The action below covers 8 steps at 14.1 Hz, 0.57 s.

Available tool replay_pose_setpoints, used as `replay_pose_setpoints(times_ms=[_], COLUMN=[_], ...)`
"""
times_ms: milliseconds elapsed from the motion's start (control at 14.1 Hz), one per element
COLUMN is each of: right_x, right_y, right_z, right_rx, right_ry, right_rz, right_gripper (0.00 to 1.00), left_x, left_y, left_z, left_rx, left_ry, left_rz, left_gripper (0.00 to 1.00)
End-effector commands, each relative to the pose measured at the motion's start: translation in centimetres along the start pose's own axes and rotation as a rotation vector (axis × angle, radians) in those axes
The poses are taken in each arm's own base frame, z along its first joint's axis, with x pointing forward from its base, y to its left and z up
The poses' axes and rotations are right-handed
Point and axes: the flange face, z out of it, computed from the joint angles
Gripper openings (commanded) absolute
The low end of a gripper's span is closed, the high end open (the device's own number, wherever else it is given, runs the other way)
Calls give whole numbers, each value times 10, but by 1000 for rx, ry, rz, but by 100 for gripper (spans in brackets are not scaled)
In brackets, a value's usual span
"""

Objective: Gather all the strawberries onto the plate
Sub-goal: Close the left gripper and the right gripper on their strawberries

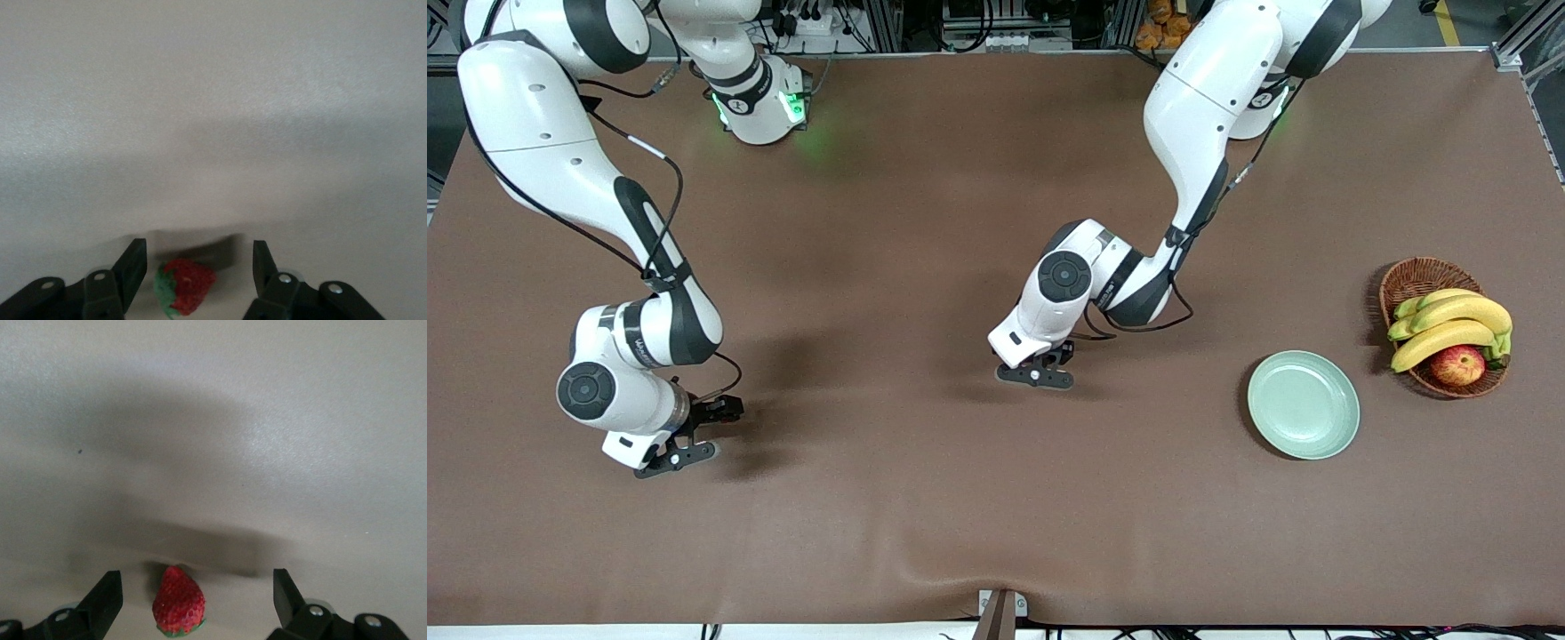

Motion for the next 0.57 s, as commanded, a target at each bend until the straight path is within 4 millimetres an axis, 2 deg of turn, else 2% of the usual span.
replay_pose_setpoints(times_ms=[0, 283, 496], right_x=[-5, -7, -7], right_y=[-4, -1, -1], right_z=[3, 4, 5], right_rx=[11, 32, 33], right_ry=[0, -1, -1], right_rz=[17, 41, 39], right_gripper=[100, 100, 100], left_x=[2, 0, -3], left_y=[-1, -1, -3], left_z=[-1, -2, -2], left_rx=[28, 42, 57], left_ry=[1, -21, -41], left_rz=[12, 13, 13], left_gripper=[65, 55, 55])
